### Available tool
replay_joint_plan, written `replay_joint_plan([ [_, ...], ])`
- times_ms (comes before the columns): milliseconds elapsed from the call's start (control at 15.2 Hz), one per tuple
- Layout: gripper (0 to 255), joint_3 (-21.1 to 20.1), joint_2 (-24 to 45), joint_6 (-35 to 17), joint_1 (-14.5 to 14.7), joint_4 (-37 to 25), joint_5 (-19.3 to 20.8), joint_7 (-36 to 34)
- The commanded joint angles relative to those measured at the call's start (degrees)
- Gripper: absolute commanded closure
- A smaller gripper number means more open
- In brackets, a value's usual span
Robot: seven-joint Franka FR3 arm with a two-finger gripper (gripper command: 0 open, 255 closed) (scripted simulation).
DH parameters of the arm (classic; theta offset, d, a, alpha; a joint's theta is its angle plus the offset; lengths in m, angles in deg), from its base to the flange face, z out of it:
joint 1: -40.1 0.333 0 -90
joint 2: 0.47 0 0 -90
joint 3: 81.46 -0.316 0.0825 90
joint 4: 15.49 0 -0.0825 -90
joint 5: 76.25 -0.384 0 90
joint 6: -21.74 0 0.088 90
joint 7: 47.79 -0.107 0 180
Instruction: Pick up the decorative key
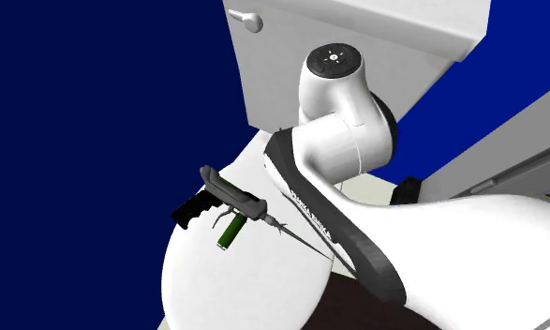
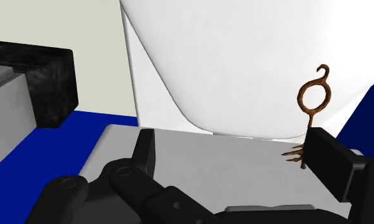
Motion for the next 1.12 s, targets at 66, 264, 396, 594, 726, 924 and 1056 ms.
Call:
replay_joint_plan([
  [66, 0, -1.0, 7.6, -1.0, 1.4, -4.7, 5.3, -5.3],
  [264, 0, -0.7, 14.8, -1.1, 3.9, -9.9, 10.2, -9.6],
  [396, 0, -0.1, 19.5, -0.8, 5.9, -13.7, 13.0, -12.1],
  [594, 0, 1.1, 26.5, 0.1, 9.2, -20.0, 16.5, -14.9],
  [726, 0, 2.0, 31.2, 0.9, 11.5, -24.6, 18.3, -16.2],
  [924, 0, 3.1, 36.5, 2.0, 14.1, -30.3, 20.0, -17.3],
  [1056, 0, 3.5, 37.4, 1.0, 14.3, -30.1, 20.5, -17.7],
])
